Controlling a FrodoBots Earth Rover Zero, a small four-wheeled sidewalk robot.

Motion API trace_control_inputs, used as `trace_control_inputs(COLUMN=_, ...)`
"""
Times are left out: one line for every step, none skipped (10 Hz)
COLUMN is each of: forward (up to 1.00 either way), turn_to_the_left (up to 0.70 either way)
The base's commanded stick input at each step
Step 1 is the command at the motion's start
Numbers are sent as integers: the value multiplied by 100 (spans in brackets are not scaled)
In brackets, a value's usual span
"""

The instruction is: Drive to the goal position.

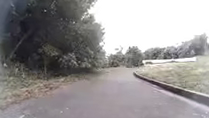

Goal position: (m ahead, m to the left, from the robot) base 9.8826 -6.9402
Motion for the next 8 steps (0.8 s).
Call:
trace_control_inputs(forward=45, turn_to_the_left=0)
trace_control_inputs(forward=45, turn_to_the_left=0)
trace_control_inputs(forward=45, turn_to_the_left=0)
trace_control_inputs(forward=45, turn_to_the_left=0)
trace_control_inputs(forward=45, turn_to_the_left=0)
trace_control_inputs(forward=45, turn_to_the_left=0)
trace_control_inputs(forward=45, turn_to_the_left=0)
trace_control_inputs(forward=45, turn_to_the_left=0)
